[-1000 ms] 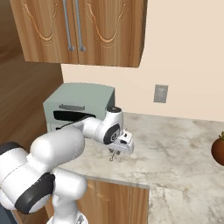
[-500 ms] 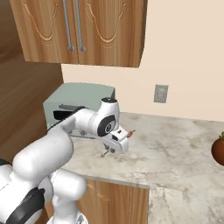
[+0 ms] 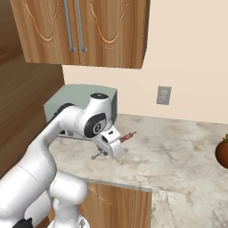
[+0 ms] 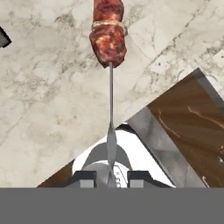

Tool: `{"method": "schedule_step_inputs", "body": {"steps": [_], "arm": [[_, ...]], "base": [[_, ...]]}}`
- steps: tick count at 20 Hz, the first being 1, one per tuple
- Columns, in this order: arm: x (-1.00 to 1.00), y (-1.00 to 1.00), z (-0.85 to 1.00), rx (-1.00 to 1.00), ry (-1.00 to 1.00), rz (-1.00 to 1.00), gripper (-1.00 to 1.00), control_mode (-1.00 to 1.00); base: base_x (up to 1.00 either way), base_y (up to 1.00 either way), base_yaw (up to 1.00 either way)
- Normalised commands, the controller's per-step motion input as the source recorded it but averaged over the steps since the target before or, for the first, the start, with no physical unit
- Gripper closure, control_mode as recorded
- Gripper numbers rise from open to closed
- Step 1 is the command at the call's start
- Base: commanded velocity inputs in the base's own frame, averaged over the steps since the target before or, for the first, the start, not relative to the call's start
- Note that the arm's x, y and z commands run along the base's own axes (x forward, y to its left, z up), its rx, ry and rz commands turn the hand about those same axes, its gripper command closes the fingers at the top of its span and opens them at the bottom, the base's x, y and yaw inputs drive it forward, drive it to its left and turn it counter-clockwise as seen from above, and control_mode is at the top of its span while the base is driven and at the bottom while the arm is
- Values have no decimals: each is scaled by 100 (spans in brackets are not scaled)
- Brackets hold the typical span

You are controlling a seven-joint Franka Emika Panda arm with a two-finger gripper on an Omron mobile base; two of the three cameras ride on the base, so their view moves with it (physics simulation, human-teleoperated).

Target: Store the kebab skewer in the freezer for long-term storage. Close the freezer door after placing the cooked food.

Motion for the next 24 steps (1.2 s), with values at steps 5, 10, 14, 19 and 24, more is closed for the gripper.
{"method": "schedule_step_inputs", "body": {"steps": [5, 10, 14, 19, 24], "arm": [[-24, 48, 40, 0, -6, 2, 100, -100], [-24, 39, 20, 0, -4, 12, 100, -100], [-19, 10, 31, 0, -15, 25, 100, -100], [-12, 6, 33, 0, -12, 29, 100, -100], [0, 51, 1, -3, 0, 17, 100, -100]], "base": [[0, 0, 0], [0, 0, 0], [0, 0, 0], [0, 0, 0], [0, 0, 0]]}}
